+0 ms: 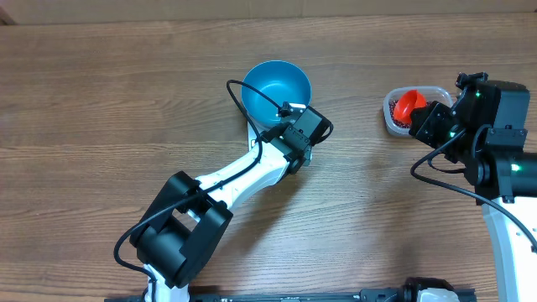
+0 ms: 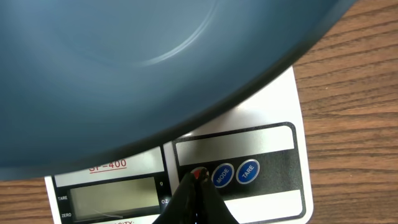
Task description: Scoop item into bowl and weigh 150g on scale
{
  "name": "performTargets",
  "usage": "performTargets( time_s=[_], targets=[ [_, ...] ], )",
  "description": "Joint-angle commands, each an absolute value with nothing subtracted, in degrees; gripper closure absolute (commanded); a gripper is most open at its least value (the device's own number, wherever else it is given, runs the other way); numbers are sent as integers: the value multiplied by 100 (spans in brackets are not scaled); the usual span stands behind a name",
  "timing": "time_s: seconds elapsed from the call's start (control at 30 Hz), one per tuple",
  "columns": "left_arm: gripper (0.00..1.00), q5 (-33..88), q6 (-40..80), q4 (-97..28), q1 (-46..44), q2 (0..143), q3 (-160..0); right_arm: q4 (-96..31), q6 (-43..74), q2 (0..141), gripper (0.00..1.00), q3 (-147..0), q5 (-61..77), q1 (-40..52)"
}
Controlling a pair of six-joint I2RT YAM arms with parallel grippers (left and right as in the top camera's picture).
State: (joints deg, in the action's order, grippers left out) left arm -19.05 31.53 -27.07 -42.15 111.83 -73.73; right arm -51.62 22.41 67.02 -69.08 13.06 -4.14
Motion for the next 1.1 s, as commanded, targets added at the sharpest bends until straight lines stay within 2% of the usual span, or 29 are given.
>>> performTargets(
  time_s=[0.0, 1.07],
  targets=[
    [96, -1988, 3214, -2644, -4198, 11362, -7321, -5137, 2200, 6698, 96, -7008, 1243, -454],
    [95, -1988, 3395, -2486, -4112, 11596, -7321, -5207, 2200, 6698, 96, -7008, 1201, -454]
  ],
)
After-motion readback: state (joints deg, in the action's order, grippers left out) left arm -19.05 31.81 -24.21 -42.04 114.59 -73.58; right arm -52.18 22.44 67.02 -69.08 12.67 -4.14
